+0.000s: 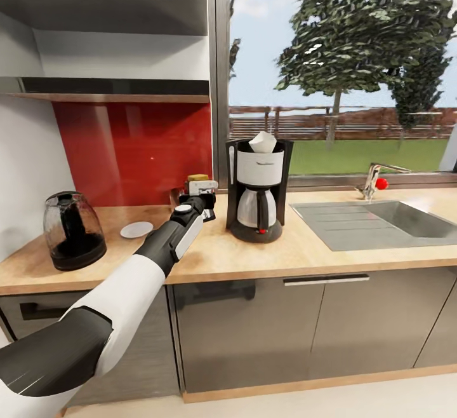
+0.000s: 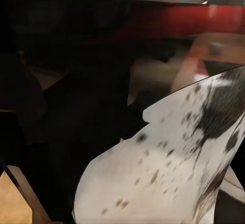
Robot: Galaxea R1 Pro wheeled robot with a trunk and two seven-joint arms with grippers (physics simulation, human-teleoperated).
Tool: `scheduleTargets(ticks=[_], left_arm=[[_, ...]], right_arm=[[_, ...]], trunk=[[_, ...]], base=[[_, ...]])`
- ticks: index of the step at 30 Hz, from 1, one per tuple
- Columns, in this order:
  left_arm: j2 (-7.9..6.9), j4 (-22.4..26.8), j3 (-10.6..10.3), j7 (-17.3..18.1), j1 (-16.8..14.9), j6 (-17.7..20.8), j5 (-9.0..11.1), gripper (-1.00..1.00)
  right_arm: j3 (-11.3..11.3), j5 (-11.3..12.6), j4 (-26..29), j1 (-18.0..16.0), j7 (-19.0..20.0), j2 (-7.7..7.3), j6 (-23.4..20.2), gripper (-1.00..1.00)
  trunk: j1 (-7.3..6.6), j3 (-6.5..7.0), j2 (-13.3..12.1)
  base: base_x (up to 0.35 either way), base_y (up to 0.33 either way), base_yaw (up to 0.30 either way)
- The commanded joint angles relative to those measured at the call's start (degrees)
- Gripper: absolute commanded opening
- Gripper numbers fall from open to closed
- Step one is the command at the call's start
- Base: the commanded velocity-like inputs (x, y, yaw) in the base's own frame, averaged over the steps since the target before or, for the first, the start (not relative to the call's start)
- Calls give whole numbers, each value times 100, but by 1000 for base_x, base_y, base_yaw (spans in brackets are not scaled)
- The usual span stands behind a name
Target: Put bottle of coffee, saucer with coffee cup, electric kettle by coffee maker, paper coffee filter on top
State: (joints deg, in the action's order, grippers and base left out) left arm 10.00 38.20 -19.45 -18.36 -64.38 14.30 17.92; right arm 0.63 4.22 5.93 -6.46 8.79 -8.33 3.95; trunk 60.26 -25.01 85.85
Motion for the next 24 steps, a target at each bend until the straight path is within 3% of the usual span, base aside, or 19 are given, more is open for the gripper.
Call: scheduleTargets(ticks=[1, 24], left_arm=[[0, 6, -15, -43, -5, 20, 37, -100], [0, -2, -15, -45, -6, 20, 39, -100]], right_arm=[[7, 44, -7, -4, 27, -2, 18, 100], [7, 44, -7, -4, 27, -2, 18, 100]], trunk=[[0, -7, 4], [0, -7, 4]], base=[[90, 0, 0], [109, 0, 0]])
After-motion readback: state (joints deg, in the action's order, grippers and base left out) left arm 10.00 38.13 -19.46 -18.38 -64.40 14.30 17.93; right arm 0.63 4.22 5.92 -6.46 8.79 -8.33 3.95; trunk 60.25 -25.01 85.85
